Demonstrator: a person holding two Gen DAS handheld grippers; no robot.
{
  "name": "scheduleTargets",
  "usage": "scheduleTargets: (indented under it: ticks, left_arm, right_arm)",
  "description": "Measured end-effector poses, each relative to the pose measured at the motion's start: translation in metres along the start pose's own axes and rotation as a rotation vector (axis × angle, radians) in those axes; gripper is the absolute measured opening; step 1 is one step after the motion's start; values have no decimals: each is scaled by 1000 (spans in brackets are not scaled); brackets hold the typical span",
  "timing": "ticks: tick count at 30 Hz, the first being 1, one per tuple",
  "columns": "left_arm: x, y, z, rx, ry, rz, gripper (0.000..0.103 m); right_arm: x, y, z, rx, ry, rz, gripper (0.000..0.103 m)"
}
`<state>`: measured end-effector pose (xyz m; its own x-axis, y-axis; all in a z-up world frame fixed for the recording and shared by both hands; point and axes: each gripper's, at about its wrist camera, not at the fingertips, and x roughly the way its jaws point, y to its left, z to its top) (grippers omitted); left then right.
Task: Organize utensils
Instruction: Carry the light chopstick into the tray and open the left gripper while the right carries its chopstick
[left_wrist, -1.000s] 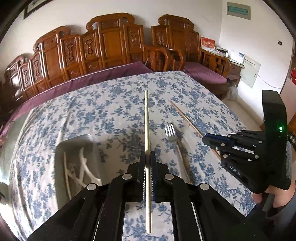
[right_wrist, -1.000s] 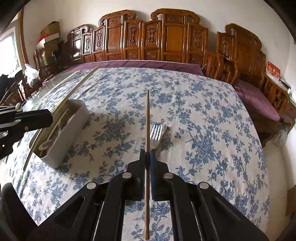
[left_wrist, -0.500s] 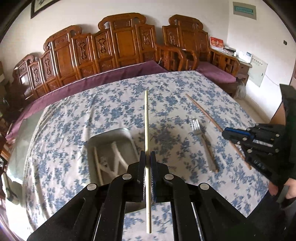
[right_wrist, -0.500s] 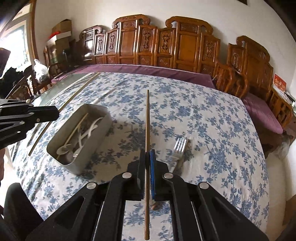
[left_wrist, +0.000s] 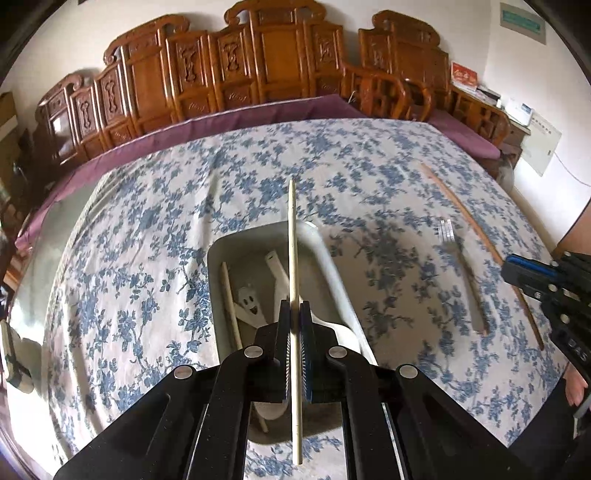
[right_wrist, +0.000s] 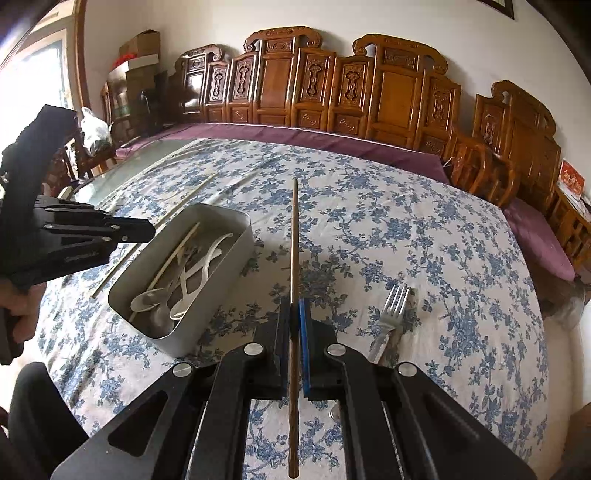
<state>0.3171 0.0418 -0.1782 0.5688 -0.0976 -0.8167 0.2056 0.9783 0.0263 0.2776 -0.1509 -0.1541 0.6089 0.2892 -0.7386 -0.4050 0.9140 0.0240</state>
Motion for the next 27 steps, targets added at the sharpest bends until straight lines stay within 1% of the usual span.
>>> scheduleTargets:
  ticks: [9, 15, 22, 25, 27]
  left_arm:
    - [31, 9, -3, -9, 46, 0, 4]
    - [45, 16, -6, -27, 75, -3, 5]
    - [32, 32, -12, -56, 48, -9, 7]
    - [21, 43, -17, -65, 33, -4, 14]
    - [15, 50, -20, -68, 26, 5, 14]
  right_arm:
    - [19, 5, 3, 2, 27, 17, 6]
    - [24, 24, 11, -15, 29, 39, 6]
    - [32, 52, 22, -29, 32, 94, 6]
    - [36, 68, 27, -45, 32, 109, 6]
    - [39, 81, 31, -55, 34, 125, 6]
